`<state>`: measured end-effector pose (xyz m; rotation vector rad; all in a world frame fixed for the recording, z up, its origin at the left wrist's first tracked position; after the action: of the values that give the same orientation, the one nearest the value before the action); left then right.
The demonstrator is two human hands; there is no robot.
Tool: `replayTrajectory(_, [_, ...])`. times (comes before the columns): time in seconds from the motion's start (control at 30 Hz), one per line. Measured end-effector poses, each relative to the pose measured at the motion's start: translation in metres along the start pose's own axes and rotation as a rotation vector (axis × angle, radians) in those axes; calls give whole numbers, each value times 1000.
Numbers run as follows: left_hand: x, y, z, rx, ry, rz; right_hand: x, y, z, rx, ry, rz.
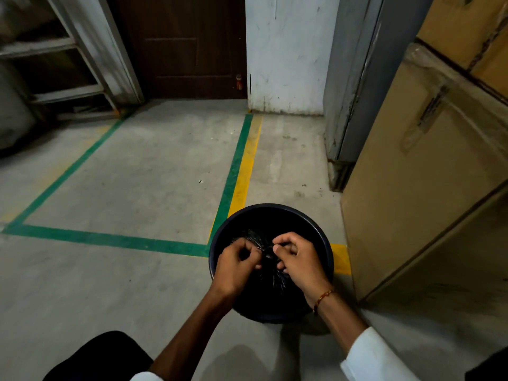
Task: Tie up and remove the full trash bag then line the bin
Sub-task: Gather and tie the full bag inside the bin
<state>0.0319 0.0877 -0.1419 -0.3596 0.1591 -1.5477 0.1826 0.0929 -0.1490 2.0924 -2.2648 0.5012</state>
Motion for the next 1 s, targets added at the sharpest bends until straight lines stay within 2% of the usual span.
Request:
replayTrajectory(0.07, [1, 1, -2, 104, -74, 0, -1, 1, 0, 34, -19, -17])
replayTrajectory(0.13, [1, 0, 1, 87, -24, -1, -2, 1, -1, 51, -36, -24])
replayTrajectory(0.23, [-1, -1, 9, -297, 214, -20, -1, 1, -3, 54, -84, -57])
replayTrajectory(0.3, [-1, 2, 14, -423, 291, -24, -1, 0, -3, 62, -108, -80])
replayTrajectory(0.47, [-7, 1, 16, -287, 164, -3, -3, -5, -2, 84, -115, -88])
replayTrajectory(0.63, [-7, 2, 15, -166, 66, 70, -7, -5, -2, 61, -71, -11])
replayTrajectory(0.73, [-8, 1, 17, 157, -12, 86, -6, -8, 1, 6, -35, 22])
replayTrajectory(0.77, [-11, -3, 18, 186, 1, 93, -5, -10, 1, -16, -30, 22])
replayTrajectory(0.83, [-17, -11, 19, 56, 80, 120, -3, -11, -1, -16, -51, 15])
replayTrajectory(0.9, [-20, -19, 20, -106, 140, 170, -2, -13, -3, 88, -160, 49])
replayTrajectory(1.0, [-22, -28, 16, -200, 99, 223, 4, -19, -2, 501, -368, 63])
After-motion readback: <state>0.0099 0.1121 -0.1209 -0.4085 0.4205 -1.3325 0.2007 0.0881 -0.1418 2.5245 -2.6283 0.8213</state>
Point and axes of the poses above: each hand's wrist, its own x-axis away from the middle knuckle, its own y-axis out of the palm, z = x × y, the point moved 3 cm from there along -x, towards the middle knuckle, and after that the axes turned 1 degree about y, right-handed, at the moved point
